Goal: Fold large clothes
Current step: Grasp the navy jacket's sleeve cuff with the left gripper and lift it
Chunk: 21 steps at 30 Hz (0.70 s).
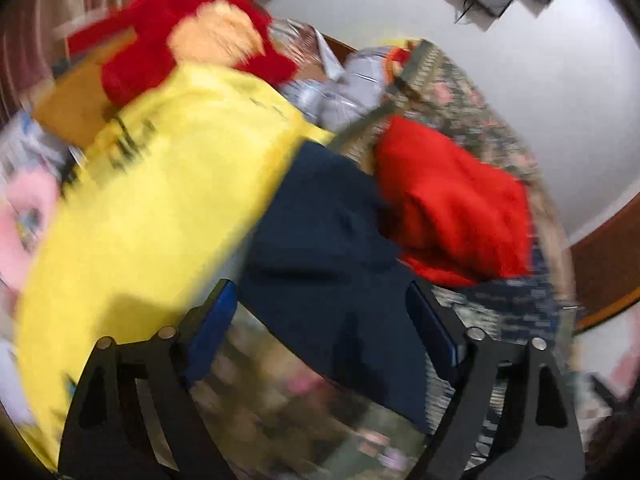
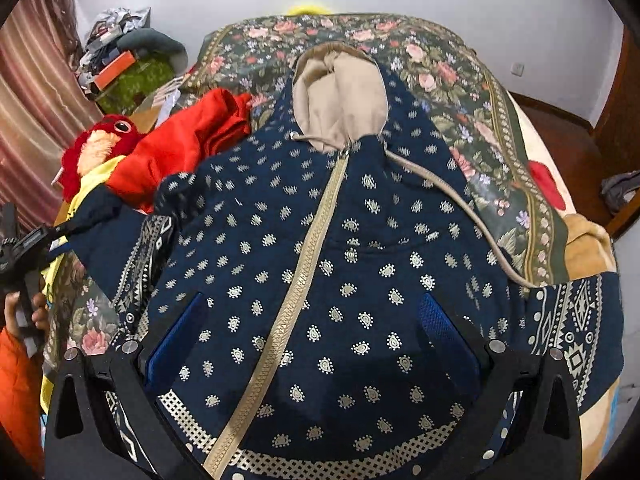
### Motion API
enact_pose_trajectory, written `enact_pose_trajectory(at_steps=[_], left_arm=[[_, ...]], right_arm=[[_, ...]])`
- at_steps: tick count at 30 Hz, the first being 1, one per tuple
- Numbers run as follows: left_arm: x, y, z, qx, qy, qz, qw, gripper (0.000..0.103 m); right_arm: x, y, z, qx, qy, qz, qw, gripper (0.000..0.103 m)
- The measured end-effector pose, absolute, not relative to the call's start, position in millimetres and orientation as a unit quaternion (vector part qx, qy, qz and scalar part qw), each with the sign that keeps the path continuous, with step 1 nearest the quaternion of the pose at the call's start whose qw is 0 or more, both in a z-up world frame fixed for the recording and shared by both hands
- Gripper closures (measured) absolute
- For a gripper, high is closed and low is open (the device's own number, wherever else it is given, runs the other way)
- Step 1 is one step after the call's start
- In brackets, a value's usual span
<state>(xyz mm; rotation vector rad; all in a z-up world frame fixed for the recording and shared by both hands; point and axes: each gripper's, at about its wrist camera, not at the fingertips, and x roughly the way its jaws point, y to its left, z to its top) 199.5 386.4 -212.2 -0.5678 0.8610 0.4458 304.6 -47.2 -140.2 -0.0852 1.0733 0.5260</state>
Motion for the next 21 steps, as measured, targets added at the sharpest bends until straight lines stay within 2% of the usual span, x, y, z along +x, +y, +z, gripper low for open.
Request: enact_pose_trajectory(at_steps=[9, 11, 15, 18, 21], left_arm=[[231, 343, -216, 0.070, 0.455, 0.248, 0.853, 0.017], [234, 328, -220, 0.120, 0.462, 0.218, 0.851, 0.012], [236, 292, -230, 0.232, 0.461, 0.171, 0.839, 0.011], [248, 286, -233, 0.255, 0.465, 0.167, 0.831, 0.011], [264, 300, -238, 0.219, 0.482, 0.174, 0.831, 0.011]], right_arm=[[314, -49, -150, -0.036, 0.525, 0.238, 0.817, 0.000], [315, -47, -151, -0.041, 0.526, 0.235, 0.816, 0.000], [311, -41, -154, -0.054, 0.526, 0.239, 0.814, 0.000], [310, -35, -158, -0.062, 0.528, 0.242, 0.811, 0.000], [310, -31, -162, -0.069, 0.533, 0.247, 0.806, 0.000]])
